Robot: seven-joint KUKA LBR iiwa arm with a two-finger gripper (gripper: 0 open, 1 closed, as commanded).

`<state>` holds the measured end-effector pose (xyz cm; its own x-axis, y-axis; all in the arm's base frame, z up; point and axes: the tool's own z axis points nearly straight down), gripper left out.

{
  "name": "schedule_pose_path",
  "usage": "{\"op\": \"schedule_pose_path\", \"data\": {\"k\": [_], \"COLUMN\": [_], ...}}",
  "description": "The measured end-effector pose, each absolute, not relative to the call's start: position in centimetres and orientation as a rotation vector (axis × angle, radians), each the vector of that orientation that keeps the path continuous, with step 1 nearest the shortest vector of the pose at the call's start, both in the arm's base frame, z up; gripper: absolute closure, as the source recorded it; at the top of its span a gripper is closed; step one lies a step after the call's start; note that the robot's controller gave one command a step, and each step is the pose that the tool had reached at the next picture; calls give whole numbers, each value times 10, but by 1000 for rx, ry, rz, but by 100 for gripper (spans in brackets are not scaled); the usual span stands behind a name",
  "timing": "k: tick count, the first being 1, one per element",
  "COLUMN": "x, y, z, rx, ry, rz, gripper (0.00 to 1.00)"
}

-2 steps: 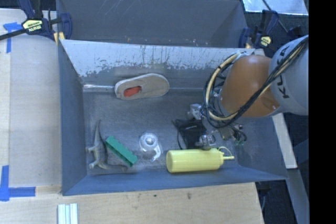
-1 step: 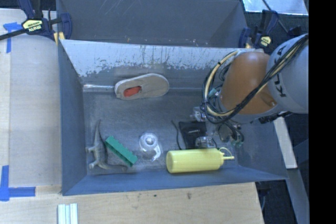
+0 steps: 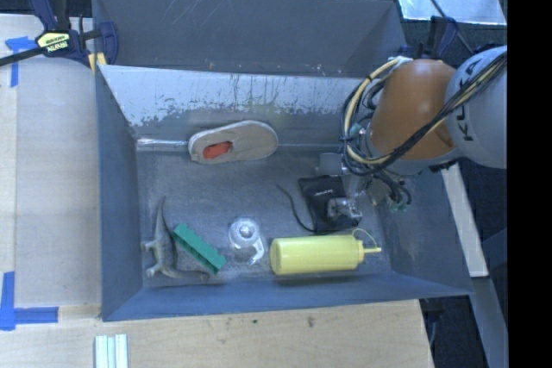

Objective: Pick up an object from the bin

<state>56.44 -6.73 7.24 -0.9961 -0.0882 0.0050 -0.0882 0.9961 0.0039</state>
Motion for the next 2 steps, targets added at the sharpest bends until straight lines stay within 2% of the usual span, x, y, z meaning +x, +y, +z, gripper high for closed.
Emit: {"op": "schedule_pose_path", "data": {"k": [1, 2], "x": [523, 523], "y": [-44, -44], "z": [78, 78], "rx": [-13, -13], "ry": [-3131, -3131], "rz": [3, 3], "gripper": [100, 100]}}
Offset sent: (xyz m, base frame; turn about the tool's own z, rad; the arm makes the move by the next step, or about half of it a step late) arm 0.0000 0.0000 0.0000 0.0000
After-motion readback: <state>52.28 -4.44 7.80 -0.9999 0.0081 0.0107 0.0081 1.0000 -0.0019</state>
